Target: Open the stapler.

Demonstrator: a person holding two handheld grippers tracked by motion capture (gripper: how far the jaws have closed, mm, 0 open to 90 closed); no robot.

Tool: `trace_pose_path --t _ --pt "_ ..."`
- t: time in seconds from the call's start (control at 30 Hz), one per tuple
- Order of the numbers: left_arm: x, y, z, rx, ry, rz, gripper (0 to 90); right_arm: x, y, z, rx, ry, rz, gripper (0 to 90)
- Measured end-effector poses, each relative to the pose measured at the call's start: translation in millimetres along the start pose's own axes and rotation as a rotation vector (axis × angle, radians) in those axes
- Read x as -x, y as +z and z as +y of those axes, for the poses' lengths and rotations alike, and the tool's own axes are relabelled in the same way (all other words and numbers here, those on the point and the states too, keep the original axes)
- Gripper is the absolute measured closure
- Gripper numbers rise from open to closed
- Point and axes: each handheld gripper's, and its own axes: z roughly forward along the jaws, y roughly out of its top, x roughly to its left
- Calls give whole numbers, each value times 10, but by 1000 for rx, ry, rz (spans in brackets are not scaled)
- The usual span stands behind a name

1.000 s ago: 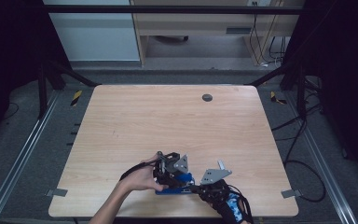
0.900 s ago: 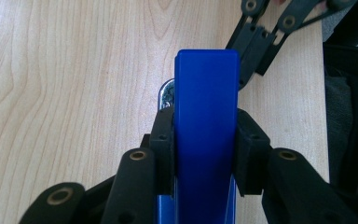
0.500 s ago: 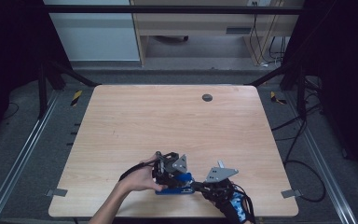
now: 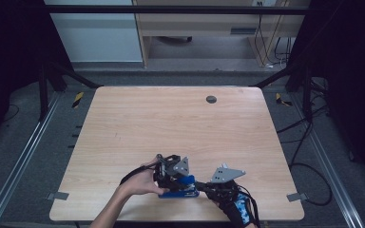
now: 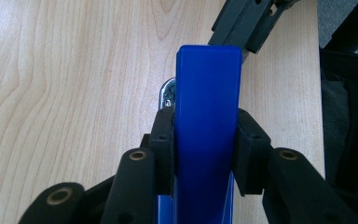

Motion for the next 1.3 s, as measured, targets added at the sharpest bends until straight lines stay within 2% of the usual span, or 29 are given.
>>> trace_pose_path --t 0.2,0.5,0.63,0.8,1.0,1.17,1.3 --pt "2 -14 -8 5 -6 1 649 16 -6 13 22 8 6 900" --pt "2 -12 -26 -8 -22 11 641 3 26 36 24 -8 2 900" --pt "6 -37 -50 -2 -36 28 574 7 31 37 24 -6 4 900" --pt "30 -95 -89 31 -57 61 485 7 29 42 33 -5 8 900" --pt "95 -192 -161 94 -94 95 390 3 33 45 34 -7 7 900" --pt "113 -305 -236 144 -136 118 351 9 43 45 30 1 11 900" --pt "85 -444 -265 212 -173 145 356 12 54 46 27 2 12 900"
